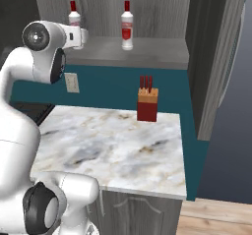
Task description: Sort all alcoholic drinks to one cabinet, and non-alcoholic drinks to the other.
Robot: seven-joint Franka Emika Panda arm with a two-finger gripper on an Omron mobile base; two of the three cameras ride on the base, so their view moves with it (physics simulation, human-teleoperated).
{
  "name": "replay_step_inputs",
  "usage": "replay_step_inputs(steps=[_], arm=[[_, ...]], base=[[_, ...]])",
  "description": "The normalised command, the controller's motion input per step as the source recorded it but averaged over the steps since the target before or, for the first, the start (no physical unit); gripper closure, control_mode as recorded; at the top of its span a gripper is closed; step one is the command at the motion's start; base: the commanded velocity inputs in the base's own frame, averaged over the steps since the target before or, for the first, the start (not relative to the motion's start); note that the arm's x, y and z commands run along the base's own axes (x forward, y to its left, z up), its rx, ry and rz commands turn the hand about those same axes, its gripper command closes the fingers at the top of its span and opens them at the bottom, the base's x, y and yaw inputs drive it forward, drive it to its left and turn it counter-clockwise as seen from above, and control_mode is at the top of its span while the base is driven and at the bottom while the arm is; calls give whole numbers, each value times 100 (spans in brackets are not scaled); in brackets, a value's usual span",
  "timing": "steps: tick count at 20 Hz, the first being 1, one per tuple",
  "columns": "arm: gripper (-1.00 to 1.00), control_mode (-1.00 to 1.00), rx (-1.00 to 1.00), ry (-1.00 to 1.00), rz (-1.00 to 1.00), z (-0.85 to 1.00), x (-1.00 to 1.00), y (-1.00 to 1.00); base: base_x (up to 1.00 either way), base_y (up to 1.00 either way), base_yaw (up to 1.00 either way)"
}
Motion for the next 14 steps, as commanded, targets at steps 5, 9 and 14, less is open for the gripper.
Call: replay_step_inputs(steps=[5,9,14], arm=[[-100,-100,-7,4,-4,0,-100,-28],[-100,-100,-8,7,-5,-17,-100,-23],[-100,-100,-5,16,-7,-32,-96,-19]], base=[[0,0,0],[0,0,0],[0,0,0]])
